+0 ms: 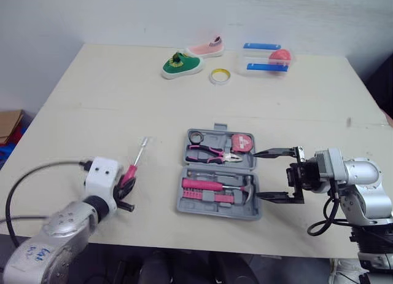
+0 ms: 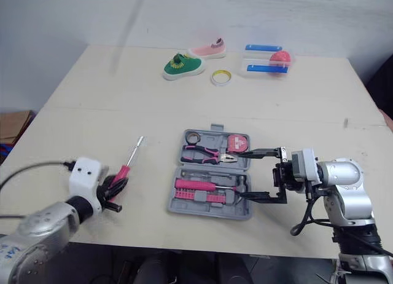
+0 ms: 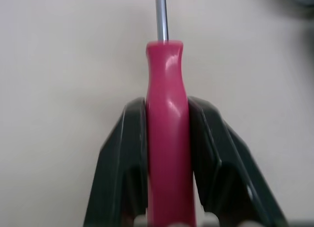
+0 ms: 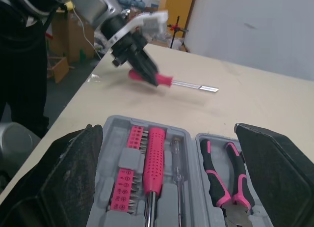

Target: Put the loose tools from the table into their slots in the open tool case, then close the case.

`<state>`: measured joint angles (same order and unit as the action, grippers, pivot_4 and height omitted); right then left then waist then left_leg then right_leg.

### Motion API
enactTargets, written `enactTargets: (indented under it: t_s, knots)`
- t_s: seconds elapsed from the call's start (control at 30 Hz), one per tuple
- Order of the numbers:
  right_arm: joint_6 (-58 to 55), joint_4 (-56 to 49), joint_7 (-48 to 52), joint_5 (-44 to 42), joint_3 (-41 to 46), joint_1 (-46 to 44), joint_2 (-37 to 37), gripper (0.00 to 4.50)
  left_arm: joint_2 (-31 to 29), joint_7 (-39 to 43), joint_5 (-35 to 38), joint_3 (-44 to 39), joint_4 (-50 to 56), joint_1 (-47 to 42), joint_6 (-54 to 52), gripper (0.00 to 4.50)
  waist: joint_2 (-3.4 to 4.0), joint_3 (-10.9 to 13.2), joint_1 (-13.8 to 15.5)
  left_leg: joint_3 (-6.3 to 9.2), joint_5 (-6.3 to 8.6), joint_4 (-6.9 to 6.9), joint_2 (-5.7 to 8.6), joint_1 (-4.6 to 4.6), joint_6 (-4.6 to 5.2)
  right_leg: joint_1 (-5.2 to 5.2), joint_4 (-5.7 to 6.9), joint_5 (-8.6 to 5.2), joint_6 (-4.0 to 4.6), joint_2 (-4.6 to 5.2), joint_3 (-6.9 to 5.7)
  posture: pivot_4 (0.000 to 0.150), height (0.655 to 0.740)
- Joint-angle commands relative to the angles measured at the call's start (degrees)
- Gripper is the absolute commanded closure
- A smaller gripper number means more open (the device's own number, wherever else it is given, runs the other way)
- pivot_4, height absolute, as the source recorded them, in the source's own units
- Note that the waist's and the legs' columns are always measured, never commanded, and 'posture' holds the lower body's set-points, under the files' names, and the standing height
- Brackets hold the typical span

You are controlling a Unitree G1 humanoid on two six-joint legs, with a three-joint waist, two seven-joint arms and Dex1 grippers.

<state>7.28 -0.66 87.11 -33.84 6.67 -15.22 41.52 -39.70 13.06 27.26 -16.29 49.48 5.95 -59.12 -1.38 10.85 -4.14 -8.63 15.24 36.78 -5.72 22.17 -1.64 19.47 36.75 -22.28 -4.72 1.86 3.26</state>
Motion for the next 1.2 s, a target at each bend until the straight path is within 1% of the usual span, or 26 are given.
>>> enactTargets:
  t_s: [0.03,0.07,0.13,0.2,0.23,0.27,0.3,0.37,0.43,0.53,0.67,0.77,0.8,0.87,0.93,1.03,1.1,1.2]
  knots:
    - [0.4,-1.8,-1.0,-0.5,3.6,1.2,2.0,0.00,-2.5,10.3,0.8,0.0,-3.4,-1.1,9.9,3.99,0.03,0.0,0.5,-0.04,0.02,-0.03,0.03,0.00,0.05,0.01,-0.07,-0.01,0.01,0.05,0.01,0.150,0.7400]
    - [0.1,-2.3,-1.1,-0.6,4.5,2.3,2.8,0.00,-4.8,14.4,2.0,0.5,-4.6,-3.2,11.2,3.99,0.01,0.0,0.7,-0.07,0.02,-0.13,0.03,0.00,0.08,0.00,-0.20,-0.01,0.01,0.08,0.01,0.150,0.7400]
    - [-0.3,-3.1,-1.3,-0.8,5.4,3.7,3.6,0.00,-7.5,19.2,3.0,1.2,-6.1,-5.6,12.9,3.99,-0.03,0.0,1.2,-0.05,0.02,-0.24,0.00,0.05,0.08,0.04,-0.30,-0.01,0.01,0.04,-0.01,0.150,0.7400]
    - [-0.5,-2.8,-2.0,-1.1,7.0,5.1,4.4,0.00,-10.0,26.4,3.4,3.5,-7.4,-8.1,18.3,3.99,-0.02,0.0,1.3,-0.12,0.02,-0.44,0.03,0.01,0.08,0.06,-0.41,-0.02,0.02,0.07,0.01,0.150,0.7400]
    - [0.2,-1.7,-1.9,-0.6,8.5,6.7,5.1,0.00,-12.5,33.5,3.1,7.6,-8.3,-10.7,21.7,3.99,-0.02,0.0,1.3,-0.12,0.01,-0.51,0.02,0.02,0.07,0.06,-0.50,-0.02,0.02,0.04,0.00,0.150,0.7400]
    - [0.7,-1.1,-1.8,-0.3,9.5,7.8,5.6,0.00,-14.3,38.6,2.9,10.5,-9.1,-12.5,24.2,3.99,0.01,0.0,1.5,-0.13,0.00,-0.56,0.02,0.02,0.07,0.05,-0.58,-0.01,0.01,0.03,0.00,0.150,0.7400]
    - [1.1,-0.7,-1.7,0.0,10.1,8.5,5.9,0.00,-15.4,41.7,2.6,12.3,-9.8,-13.6,25.7,3.99,0.01,0.0,1.8,-0.17,0.00,-0.59,0.03,0.03,0.07,0.04,-0.62,-0.02,-0.01,0.02,0.00,0.150,0.7400]
    - [0.7,-0.5,-2.5,-0.2,11.5,10.8,6.0,0.00,-15.1,44.7,2.9,18.4,-11.7,-19.7,24.0,3.99,0.11,0.0,2.0,-0.31,-0.02,-0.60,0.07,0.04,0.05,0.06,-0.79,-0.01,-0.04,-0.13,0.09,0.150,0.7400]
    - [1.4,-0.6,-1.9,0.2,12.2,13.6,6.1,0.00,-13.9,47.5,-1.2,26.0,-14.6,-26.3,24.8,3.99,0.09,0.0,2.4,-0.36,-0.01,-0.56,0.13,0.03,0.05,0.07,-0.79,-0.02,-0.07,-0.31,0.18,0.150,0.7400]
    - [1.4,-2.5,-3.1,0.0,13.2,16.3,5.5,0.00,-10.0,45.8,-1.7,31.6,-16.4,-32.4,19.5,3.99,0.11,0.0,2.5,-0.34,-0.03,-0.47,0.09,0.02,0.03,0.09,-0.71,-0.02,-0.14,-0.43,0.23,0.150,0.7400]
    - [1.3,-3.9,-4.3,-0.3,13.8,18.2,5.1,0.00,-9.4,46.9,-2.9,36.8,-15.6,-36.0,14.7,3.99,0.11,0.0,1.7,-0.42,-0.02,-0.31,0.02,0.02,0.03,0.11,-0.57,0.02,-0.27,-0.42,0.36,0.150,0.7400]
    - [0.9,-6.2,-5.4,-0.7,14.1,20.4,4.6,0.00,-9.2,46.8,-6.6,43.5,-17.0,-39.7,10.3,3.99,0.09,0.0,1.8,-0.33,-0.04,-0.09,0.01,0.00,0.02,0.11,-0.31,-0.01,-0.31,-0.44,0.35,0.150,0.7400]
    - [0.6,-7.3,-6.0,-0.9,14.1,21.0,4.4,0.00,-8.6,45.9,-9.0,45.0,-18.6,-40.5,11.6,3.99,0.09,0.0,1.9,-0.27,-0.04,0.05,0.01,0.01,0.02,0.09,-0.19,-0.03,-0.34,-0.44,0.34,0.150,0.7400]
    - [-0.1,-9.7,-7.2,-1.0,14.3,22.6,4.1,0.00,-7.9,45.8,-10.9,46.3,-20.1,-41.9,12.3,3.99,0.06,0.1,2.0,-0.22,-0.04,0.26,0.03,0.00,0.04,0.06,0.03,-0.04,-0.34,-0.44,0.34,0.150,0.7400]
    - [-0.6,-11.3,-8.2,-1.1,14.5,23.8,4.0,0.00,-7.0,46.1,-11.0,46.2,-20.3,-42.1,12.7,3.99,0.05,0.1,2.0,-0.21,-0.09,0.35,0.06,0.00,0.12,0.06,0.16,-0.03,-0.35,-0.40,0.35,0.150,0.7400]
    - [-1.4,-13.5,-9.7,-1.5,15.1,25.5,4.0,0.00,-5.9,46.2,-11.1,47.2,-19.9,-43.2,9.4,3.99,0.05,0.1,2.2,-0.19,-0.16,0.33,0.05,0.00,0.24,0.05,0.25,0.00,-0.38,-0.31,0.33,0.150,0.7400]
    - [-2.2,-15.0,-11.0,-1.7,15.5,26.5,3.9,0.00,-3.9,45.7,-11.4,48.1,-20.1,-44.5,8.3,3.99,0.05,0.1,2.5,-0.14,-0.16,0.32,0.05,0.01,0.26,0.04,0.25,0.00,-0.38,-0.31,0.31,0.150,0.7400]
    - [-3.1,-16.4,-12.4,-2.0,15.8,27.4,3.7,0.00,-2.7,45.8,-12.0,48.9,-20.3,-45.2,7.5,3.99,0.05,0.1,2.5,-0.13,-0.15,0.32,0.07,0.04,0.27,0.04,0.23,-0.01,-0.40,-0.34,0.31,0.150,0.7400]
